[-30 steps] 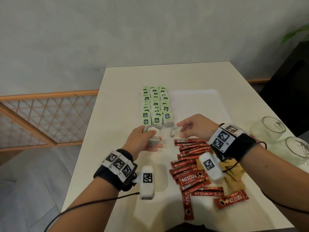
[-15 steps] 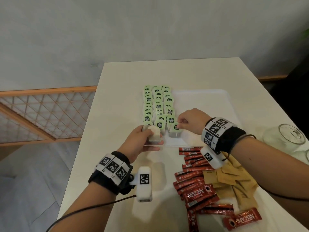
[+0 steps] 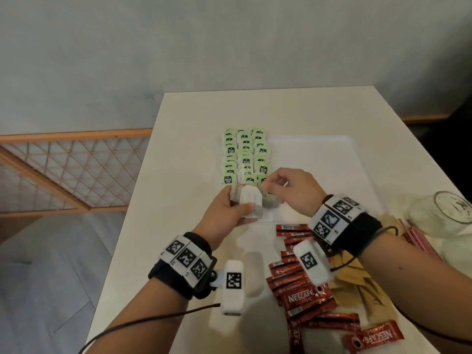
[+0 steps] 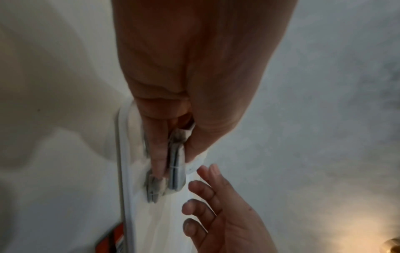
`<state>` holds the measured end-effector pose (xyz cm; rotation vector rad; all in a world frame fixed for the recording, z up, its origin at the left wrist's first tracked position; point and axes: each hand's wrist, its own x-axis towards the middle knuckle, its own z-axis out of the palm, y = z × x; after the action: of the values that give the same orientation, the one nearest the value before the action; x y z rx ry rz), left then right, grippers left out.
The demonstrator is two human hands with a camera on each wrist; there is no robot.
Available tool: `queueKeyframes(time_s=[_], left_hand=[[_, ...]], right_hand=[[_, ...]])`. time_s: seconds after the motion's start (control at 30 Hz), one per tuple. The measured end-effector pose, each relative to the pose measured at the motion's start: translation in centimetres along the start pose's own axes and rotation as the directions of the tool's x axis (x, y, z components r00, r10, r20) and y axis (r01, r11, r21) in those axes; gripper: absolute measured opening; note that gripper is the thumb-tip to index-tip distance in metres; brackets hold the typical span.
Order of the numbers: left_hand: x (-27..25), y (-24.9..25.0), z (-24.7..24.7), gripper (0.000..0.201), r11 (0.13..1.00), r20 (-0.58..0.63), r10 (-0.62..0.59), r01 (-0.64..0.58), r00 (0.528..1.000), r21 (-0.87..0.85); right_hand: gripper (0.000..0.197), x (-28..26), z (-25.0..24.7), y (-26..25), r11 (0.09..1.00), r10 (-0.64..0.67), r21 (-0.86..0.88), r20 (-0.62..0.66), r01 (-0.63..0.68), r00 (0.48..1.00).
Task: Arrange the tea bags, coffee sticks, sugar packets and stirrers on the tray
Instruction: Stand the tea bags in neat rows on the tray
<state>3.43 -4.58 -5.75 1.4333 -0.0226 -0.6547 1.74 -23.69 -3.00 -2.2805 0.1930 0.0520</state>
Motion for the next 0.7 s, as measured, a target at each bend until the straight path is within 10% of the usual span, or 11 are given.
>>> queueKeyframes(time_s=[0.33, 0.47, 0.7], left_hand=[[-1.5, -0.1, 1.3, 0.024, 0.993, -0.118, 0.096, -0.087, 0.988, 0.082], [-1.6, -0.4, 1.2, 0.021, 0.962, -0.372, 0.232, -0.156, 0.899, 0.224], [-2.6, -0.9, 3.5, 0.017, 0.792, -0.184, 0.409, -0.247, 0.894, 0.558]], right_hand=[[0.013, -3.0, 0.4, -0.2, 0.986, 0.030, 0.163, 0.020, -0.033, 0.999], [0.013, -3.4, -0.1, -0.4, 0.978, 0.101, 0.181, 0.004, -0.100, 0.995], [0.012, -3.7, 0.9, -1.5, 0.951, 0.144, 0.276, -0.003, -0.138, 0.990]])
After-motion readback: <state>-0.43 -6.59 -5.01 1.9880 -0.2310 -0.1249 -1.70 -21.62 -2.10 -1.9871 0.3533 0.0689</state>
